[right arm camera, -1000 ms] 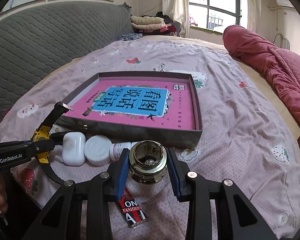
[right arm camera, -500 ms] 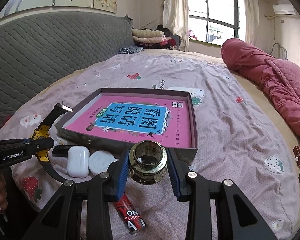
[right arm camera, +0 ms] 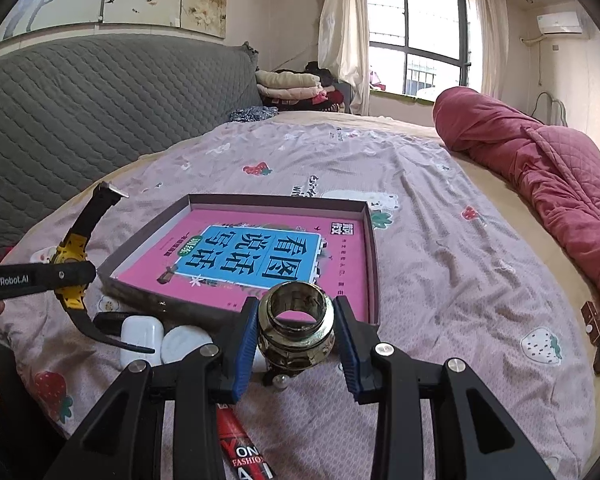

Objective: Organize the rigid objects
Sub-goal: 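Lift the watch with the left tool while the right tool lifts the jar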

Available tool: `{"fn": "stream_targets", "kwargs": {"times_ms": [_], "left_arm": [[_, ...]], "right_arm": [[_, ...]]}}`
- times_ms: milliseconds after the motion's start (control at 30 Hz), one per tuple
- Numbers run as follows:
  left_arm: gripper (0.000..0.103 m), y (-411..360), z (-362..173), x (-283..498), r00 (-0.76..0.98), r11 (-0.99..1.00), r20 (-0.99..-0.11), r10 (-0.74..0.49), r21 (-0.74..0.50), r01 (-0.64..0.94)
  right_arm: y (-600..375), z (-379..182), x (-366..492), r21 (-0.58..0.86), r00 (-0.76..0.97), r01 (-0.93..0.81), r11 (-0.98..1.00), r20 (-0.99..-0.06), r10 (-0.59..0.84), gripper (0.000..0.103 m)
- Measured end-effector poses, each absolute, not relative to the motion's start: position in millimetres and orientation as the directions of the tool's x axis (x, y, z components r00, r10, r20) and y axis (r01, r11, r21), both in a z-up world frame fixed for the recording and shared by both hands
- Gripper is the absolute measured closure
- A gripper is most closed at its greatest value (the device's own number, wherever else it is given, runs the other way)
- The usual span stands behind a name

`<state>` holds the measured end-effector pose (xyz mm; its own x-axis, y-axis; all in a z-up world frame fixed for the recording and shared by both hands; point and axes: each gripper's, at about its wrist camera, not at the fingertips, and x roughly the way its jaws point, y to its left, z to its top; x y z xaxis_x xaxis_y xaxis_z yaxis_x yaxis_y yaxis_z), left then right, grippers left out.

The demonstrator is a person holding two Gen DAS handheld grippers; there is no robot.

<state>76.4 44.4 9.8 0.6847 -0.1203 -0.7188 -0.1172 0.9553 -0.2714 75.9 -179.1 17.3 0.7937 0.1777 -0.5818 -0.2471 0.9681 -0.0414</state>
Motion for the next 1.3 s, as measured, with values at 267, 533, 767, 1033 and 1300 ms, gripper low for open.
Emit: {"fn": "stream_targets", "kwargs": {"times_ms": [267, 533, 767, 1033, 1300], "left_arm": [[0.086, 55.4, 13.5, 95.3, 0.692, 0.951, -0.717, -0.087, -0.266, -0.156], [0.086, 60.0, 18.5, 106.9, 0.705, 0.952, -0.707, -0.055, -0.249, -0.176], [0.086, 66.8, 21.0, 121.3, 0.706, 0.948, -0.708, -0.032, -0.246, -0.203], [0.086, 62.5, 14.9, 133.8, 0.685, 0.951, -0.728, -0.028, -0.231, -0.207], [0.086, 63.1, 4.6, 149.1, 0.644, 0.946, -0.764, -0.031, -0.232, -0.229]], "right_arm": [[-178.9, 19.6, 82.2, -0.049, 0.809, -0.247, 0.968, -0.560, 0.178, 0.066], [-182.1, 21.9, 92.7, -0.056, 0.825, -0.242, 0.969, -0.538, 0.175, 0.066], [-189.5, 22.8, 101.5, -0.050, 0.833, -0.225, 0.973, -0.528, 0.165, 0.066], [-188.5, 23.5, 108.7, -0.070, 0.843, -0.231, 0.970, -0.512, 0.164, 0.066], [-182.5, 19.8, 117.5, -0.091, 0.841, -0.251, 0.964, -0.514, 0.171, 0.066]]}}
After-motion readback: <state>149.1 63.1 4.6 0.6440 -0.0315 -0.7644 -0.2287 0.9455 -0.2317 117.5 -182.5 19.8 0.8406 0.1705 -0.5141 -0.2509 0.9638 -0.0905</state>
